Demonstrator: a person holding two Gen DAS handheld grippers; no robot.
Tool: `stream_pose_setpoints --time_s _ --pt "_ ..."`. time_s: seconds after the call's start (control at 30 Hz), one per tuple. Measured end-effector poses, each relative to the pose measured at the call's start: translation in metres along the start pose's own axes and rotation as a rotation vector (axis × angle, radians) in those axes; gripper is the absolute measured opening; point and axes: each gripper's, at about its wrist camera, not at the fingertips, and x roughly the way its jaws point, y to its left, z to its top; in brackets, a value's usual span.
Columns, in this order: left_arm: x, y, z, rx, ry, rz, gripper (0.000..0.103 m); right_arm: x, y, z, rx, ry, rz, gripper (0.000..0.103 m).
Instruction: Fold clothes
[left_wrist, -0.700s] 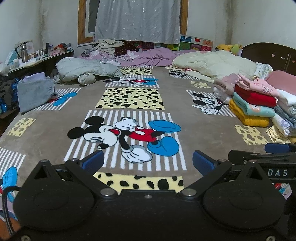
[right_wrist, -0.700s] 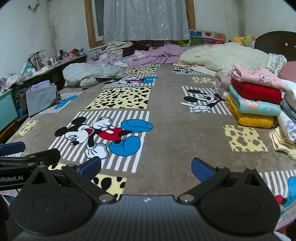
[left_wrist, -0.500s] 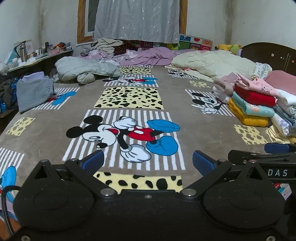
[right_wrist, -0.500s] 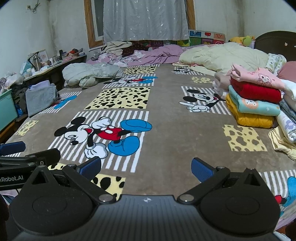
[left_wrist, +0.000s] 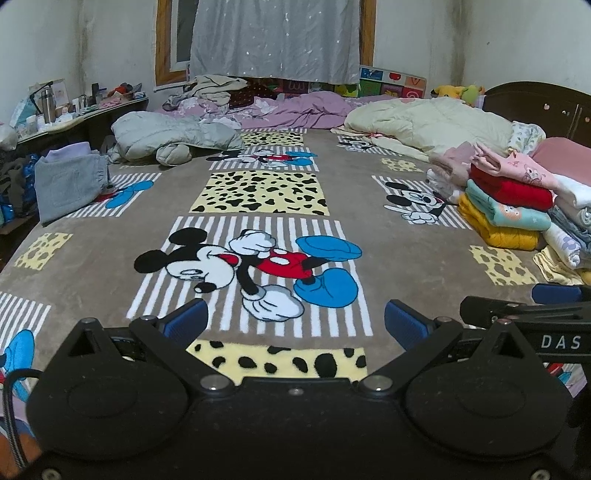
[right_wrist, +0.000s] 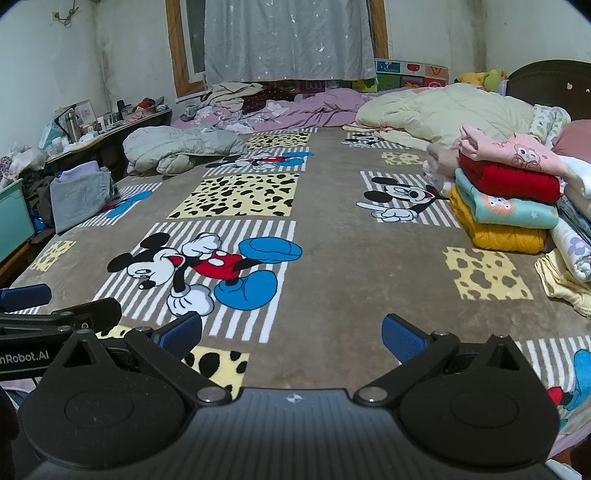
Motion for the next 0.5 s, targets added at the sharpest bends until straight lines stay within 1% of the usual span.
stream_pose_setpoints --time_s 0.5 --pt "-0.0007 -0.0004 -0.0001 -0.001 0.001 0.000 0.103 -0.0005 0.0011 -0.0015 -0.002 0.000 0.000 0.103"
